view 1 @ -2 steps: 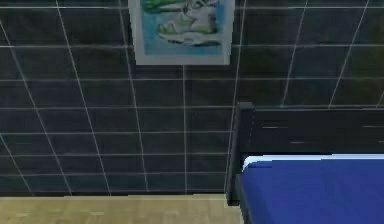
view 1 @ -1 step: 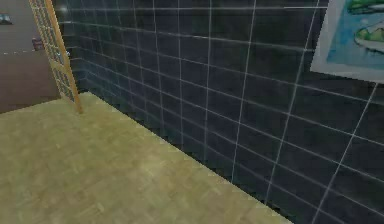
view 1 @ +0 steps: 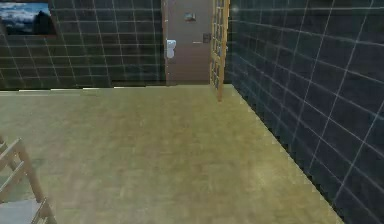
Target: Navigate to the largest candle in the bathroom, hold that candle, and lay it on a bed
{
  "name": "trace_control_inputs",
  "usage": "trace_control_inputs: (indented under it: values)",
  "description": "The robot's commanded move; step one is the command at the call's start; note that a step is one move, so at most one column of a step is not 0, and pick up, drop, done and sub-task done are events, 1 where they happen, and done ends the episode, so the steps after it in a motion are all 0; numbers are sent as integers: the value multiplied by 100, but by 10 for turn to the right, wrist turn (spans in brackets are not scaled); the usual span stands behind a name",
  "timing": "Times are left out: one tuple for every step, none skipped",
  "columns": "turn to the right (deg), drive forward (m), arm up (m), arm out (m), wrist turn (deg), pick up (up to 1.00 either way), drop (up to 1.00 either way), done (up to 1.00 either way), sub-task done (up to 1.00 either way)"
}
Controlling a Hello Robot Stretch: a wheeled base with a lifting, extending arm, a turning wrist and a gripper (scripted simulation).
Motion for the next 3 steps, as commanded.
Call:
trace_control_inputs:
  values:
    - [450, 0, 0, 0, 0, 0, 0, 0, 0]
    - [450, 0, 0, 0, 0, 0, 0, 0, 0]
    - [450, 0, 0, 0, 0, 0, 0, 0, 0]
